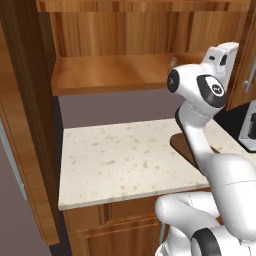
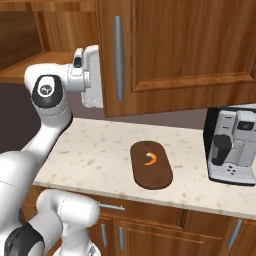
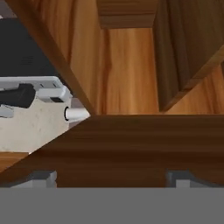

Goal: Open the cabinet, retrieve the rolling pin, and place it next to the meat on the cutting board to prepare for tenderizing.

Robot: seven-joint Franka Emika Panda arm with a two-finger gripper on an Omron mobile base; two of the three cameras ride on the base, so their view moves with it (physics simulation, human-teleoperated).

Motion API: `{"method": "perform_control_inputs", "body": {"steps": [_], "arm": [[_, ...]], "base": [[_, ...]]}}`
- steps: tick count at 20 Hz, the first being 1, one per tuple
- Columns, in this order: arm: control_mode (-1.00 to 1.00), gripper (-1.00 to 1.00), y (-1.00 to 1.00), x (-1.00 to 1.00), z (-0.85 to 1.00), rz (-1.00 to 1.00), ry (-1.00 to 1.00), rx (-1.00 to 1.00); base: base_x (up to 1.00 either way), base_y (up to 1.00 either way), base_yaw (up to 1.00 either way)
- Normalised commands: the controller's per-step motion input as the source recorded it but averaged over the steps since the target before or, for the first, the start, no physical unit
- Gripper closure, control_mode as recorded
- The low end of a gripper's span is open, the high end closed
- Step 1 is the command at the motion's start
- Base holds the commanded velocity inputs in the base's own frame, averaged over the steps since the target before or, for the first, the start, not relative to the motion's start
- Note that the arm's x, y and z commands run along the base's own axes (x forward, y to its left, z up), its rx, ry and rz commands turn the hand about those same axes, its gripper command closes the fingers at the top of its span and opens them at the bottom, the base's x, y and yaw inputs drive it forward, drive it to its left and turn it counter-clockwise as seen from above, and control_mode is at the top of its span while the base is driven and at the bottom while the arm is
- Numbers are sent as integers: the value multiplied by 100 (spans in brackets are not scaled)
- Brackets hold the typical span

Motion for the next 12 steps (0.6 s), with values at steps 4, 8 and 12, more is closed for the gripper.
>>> {"method": "perform_control_inputs", "body": {"steps": [4, 8, 12], "arm": [[-100, -100, -76, -60, 0, -8, -1, 10], [-100, -100, -89, -80, 0, -2, -5, 12], [-100, -100, -94, -85, 0, 0, -7, 13]], "base": [[0, 0, 0], [0, 0, 0], [0, 0, 0]]}}
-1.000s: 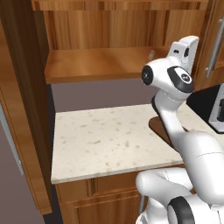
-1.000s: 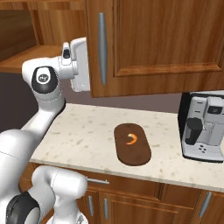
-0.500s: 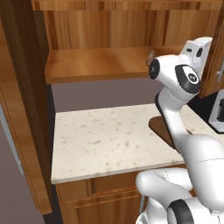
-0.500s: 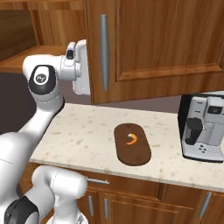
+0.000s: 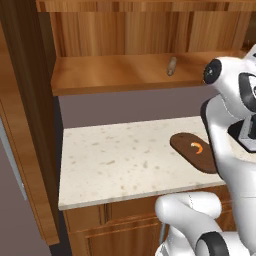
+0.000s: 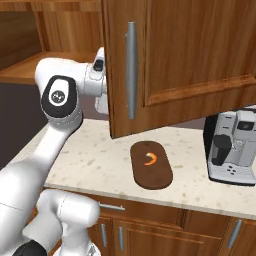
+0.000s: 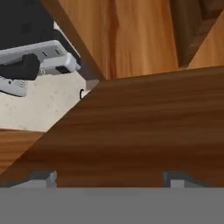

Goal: Open the cabinet, retrieve the rolling pin, and place it next to the meat on the cutting board to prepare for tenderizing.

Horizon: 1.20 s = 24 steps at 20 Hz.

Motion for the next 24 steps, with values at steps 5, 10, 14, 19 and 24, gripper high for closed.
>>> {"method": "perform_control_inputs", "body": {"steps": [5, 10, 14, 19, 24], "arm": [[-100, -100, -99, -98, 0, 0, -12, 12], [-100, -100, -100, -100, 0, 0, -14, 11], [-100, -100, -100, -86, -1, 0, -10, 10], [-100, -100, -100, -46, -5, 0, -5, 6], [-100, -100, -75, -8, -14, 0, 2, 0]], "base": [[0, 0, 0], [0, 0, 0], [0, 0, 0], [0, 0, 0], [0, 0, 0]]}}
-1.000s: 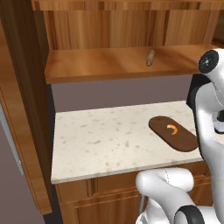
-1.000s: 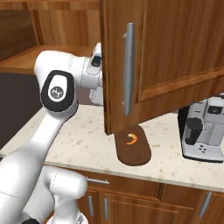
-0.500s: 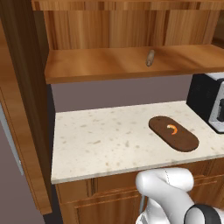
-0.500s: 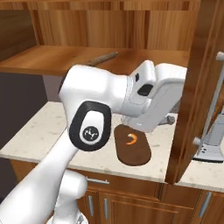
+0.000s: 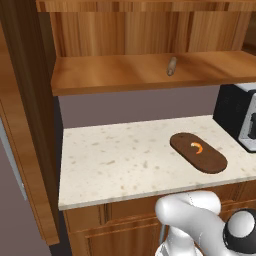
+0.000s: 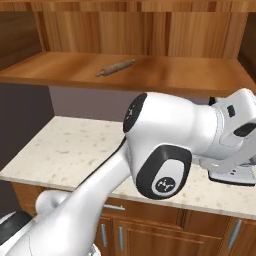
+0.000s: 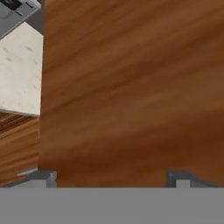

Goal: Open the cabinet, retrieve the rolling pin, and place it next to the meat on the cutting board to prepare for tenderizing.

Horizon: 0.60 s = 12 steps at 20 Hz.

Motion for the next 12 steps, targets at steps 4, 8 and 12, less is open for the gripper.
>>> {"method": "perform_control_inputs", "body": {"steps": [4, 8, 12], "arm": [[-100, -100, -38, 0, -7, 0, 2, 0], [-100, -100, -4, 13, -6, -2, 8, 0], [-100, -100, 45, 23, -5, -1, 8, -4]], "base": [[0, 0, 0], [0, 0, 0], [0, 0, 0]]}}
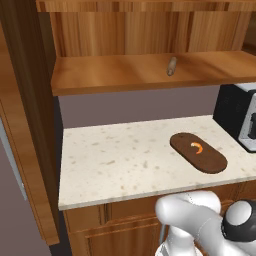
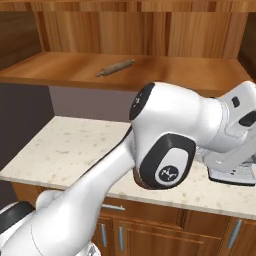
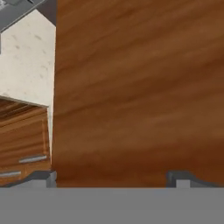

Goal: Open the cabinet, retrieve the rolling pin, and place it next to the meat on the cutting board to prepare for tenderizing.

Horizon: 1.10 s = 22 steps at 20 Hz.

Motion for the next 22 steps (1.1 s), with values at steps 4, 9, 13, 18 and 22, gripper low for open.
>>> {"method": "perform_control_inputs", "body": {"steps": [4, 9, 13, 18, 22], "arm": [[-100, -100, 85, 27, -1, 0, 2, -7], [-100, -100, 99, 32, 0, -1, 0, -7], [-100, -100, 100, 29, 0, -1, -1, -6], [-100, -100, 100, 23, 0, 0, -4, -2], [-100, -100, 100, 19, 1, 0, -4, 0]], "base": [[0, 0, 0], [0, 0, 0], [0, 0, 0], [0, 0, 0], [0, 0, 0]]}}
